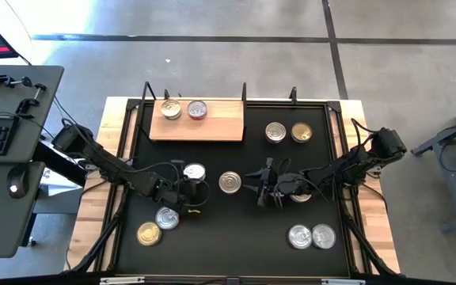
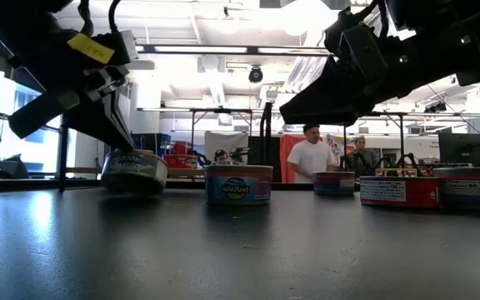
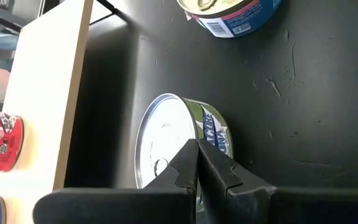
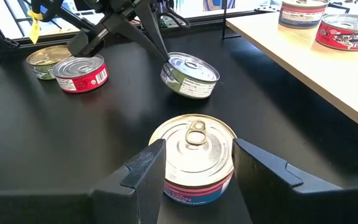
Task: Stack canned seafood by type on shelf
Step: Put the green tuna can on the shelf
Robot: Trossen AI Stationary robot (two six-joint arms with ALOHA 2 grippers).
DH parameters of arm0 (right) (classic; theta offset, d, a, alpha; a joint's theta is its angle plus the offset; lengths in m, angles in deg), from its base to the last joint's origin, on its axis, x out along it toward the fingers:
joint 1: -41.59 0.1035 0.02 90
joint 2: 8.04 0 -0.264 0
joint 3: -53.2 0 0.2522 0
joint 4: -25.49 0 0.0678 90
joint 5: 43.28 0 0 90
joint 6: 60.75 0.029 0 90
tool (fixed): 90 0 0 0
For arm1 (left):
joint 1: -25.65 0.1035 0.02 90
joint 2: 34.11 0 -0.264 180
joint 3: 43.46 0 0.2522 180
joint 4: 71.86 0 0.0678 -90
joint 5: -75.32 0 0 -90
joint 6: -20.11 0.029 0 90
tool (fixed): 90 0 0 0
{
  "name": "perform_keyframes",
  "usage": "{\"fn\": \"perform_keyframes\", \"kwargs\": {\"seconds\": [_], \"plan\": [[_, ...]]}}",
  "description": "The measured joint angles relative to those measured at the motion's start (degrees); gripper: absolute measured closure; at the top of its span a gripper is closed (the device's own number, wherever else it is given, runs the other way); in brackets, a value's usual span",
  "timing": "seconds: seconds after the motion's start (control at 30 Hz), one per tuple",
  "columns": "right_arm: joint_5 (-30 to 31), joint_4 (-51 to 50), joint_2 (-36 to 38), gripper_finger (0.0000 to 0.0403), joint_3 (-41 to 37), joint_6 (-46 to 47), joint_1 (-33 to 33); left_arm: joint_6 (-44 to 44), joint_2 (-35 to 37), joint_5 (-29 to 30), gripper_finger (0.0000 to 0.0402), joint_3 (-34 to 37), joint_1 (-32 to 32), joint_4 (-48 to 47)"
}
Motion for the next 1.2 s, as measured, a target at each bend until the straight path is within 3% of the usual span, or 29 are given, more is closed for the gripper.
{"fn": "perform_keyframes", "kwargs": {"seconds": [0.27, 0.53, 0.67, 0.9, 1.0, 1.2], "plan": [[-0.01, 0.45, -0.01, 0.0226, 0.12, -0.85, 0.00, -1.00, -0.26, -1.93, 0.0401, 0.74, 0.00, 2.72], [-2.75, -6.90, -5.38, 0.0226, 9.84, -11.87, 0.48, -5.09, -0.24, -2.57, 0.0395, 1.42, 0.22, 5.50], [-2.74, -7.75, -9.66, 0.0226, 14.03, -13.26, 0.46, -5.22, -0.20, -7.08, 0.0355, 2.41, 1.51, 8.43], [-5.27, -10.27, -14.91, 0.0226, 19.94, -15.23, 0.46, -3.35, -0.20, -8.77, 0.0287, 7.25, 4.66, 9.76], [-7.84, -11.37, -15.94, 0.0226, 21.93, -17.42, 0.46, -0.22, -0.02, -10.27, 0.0301, 8.15, 5.18, 11.97], [-8.07, -12.67, -18.10, 0.0226, 25.66, -23.98, -0.11, 3.83, -0.02, -12.04, 0.0389, 8.46, 6.08, 15.51]]}}
